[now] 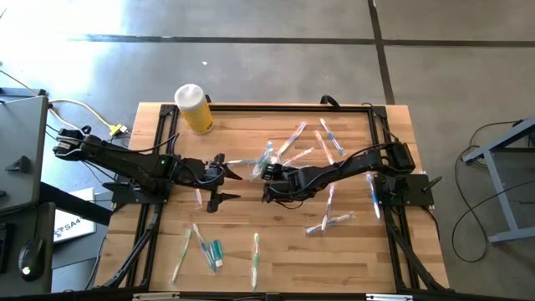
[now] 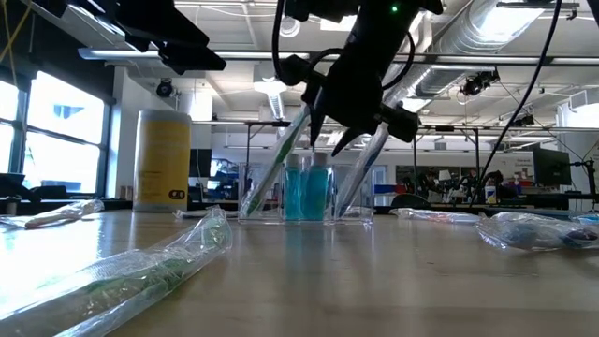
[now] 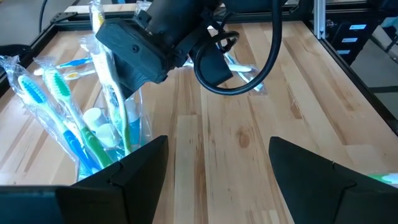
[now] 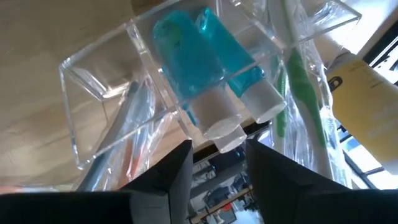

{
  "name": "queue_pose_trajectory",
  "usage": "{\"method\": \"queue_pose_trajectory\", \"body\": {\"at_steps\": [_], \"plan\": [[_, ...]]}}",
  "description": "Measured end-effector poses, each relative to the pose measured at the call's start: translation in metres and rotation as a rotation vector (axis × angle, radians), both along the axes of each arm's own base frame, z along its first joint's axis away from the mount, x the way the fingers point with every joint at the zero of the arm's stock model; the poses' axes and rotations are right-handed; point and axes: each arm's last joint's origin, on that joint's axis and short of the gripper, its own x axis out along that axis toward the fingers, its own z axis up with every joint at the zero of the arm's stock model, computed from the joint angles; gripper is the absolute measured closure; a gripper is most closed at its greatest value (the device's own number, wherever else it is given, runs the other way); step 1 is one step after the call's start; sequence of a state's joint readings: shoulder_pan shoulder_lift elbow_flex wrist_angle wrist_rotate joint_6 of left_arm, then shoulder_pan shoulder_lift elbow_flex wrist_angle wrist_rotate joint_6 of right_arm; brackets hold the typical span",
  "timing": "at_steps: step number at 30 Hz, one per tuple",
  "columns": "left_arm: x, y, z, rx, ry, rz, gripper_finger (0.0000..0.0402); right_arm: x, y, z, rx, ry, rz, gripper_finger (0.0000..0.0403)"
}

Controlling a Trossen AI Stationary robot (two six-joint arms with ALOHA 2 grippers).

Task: Pick & Place toothbrushing station
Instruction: Put the blue mouthwash into the transparent organizer, then put the top orange toothbrush into the transparent organizer

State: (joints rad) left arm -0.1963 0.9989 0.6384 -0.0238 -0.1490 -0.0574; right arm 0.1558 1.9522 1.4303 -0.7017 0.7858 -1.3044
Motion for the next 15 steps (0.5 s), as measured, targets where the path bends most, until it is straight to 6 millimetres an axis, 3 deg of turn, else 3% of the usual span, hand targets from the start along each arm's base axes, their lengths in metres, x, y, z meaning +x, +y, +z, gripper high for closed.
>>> {"method": "queue_pose_trajectory", "body": {"at_steps": [9, 15], "plan": [[0.000, 0.000, 0.000, 0.000, 0.000, 0.000, 0.0130, -0.001, 0.002, 0.003, -0.123, -0.067, -0.075, 0.0245], [0.000, 0.000, 0.000, 0.000, 0.000, 0.000, 0.0130, -0.005, 0.024, 0.005, -0.187, -0.096, -0.046, 0.0249]]}}
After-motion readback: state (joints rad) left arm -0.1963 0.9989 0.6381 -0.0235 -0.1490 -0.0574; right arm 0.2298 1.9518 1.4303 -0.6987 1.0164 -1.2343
